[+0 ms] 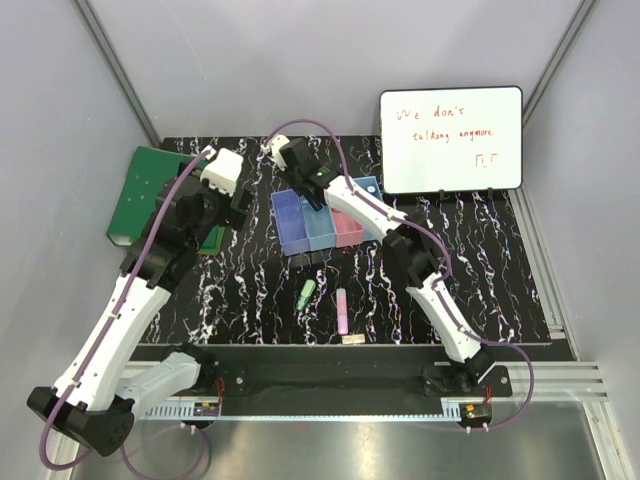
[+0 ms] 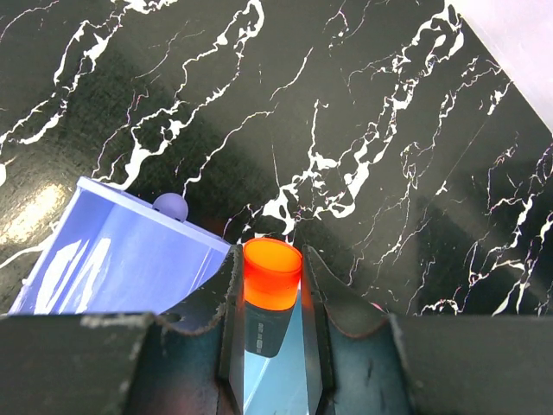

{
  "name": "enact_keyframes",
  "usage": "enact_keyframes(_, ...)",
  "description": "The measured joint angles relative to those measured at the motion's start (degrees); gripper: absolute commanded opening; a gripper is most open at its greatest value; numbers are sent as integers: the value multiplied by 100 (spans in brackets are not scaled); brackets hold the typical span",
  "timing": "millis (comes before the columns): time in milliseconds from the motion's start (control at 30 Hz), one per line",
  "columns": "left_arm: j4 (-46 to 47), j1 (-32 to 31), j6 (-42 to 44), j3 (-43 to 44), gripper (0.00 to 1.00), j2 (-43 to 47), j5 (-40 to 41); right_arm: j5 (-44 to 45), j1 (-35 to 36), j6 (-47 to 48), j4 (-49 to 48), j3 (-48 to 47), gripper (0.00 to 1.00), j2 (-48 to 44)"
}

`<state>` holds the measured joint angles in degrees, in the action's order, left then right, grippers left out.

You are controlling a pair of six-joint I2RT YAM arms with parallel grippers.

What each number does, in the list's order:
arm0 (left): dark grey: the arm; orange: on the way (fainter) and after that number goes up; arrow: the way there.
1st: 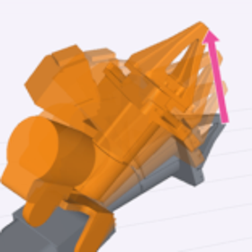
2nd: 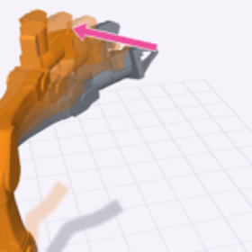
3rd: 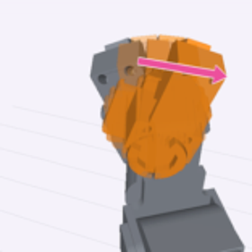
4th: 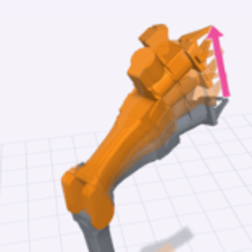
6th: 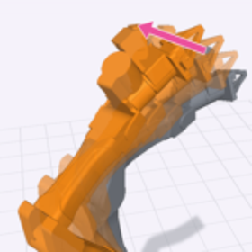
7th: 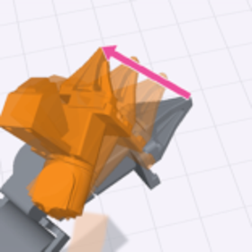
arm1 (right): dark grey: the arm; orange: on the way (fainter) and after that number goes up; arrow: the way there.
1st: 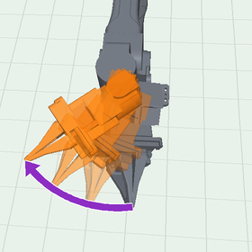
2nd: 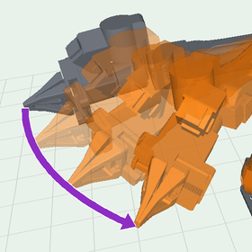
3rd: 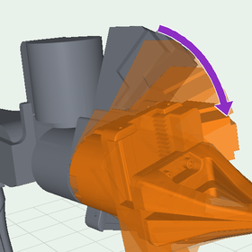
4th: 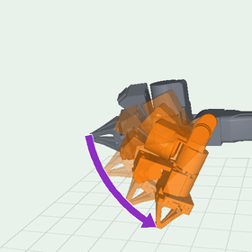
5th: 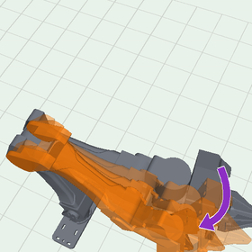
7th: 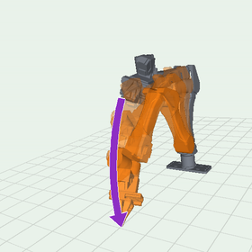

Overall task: Sort the stationery into containers
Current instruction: Place the pen in the storage box.

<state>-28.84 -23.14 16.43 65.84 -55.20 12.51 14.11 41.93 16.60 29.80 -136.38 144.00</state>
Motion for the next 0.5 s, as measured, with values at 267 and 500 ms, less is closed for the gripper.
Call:
enact_keyframes(267,55,0,28,-2,99,-4,-2,2,0,-37,-15,0,30,9)
enact_keyframes(500,107,0,94,-2,99,-4,-2,11,0,11,-50,0,68,9)
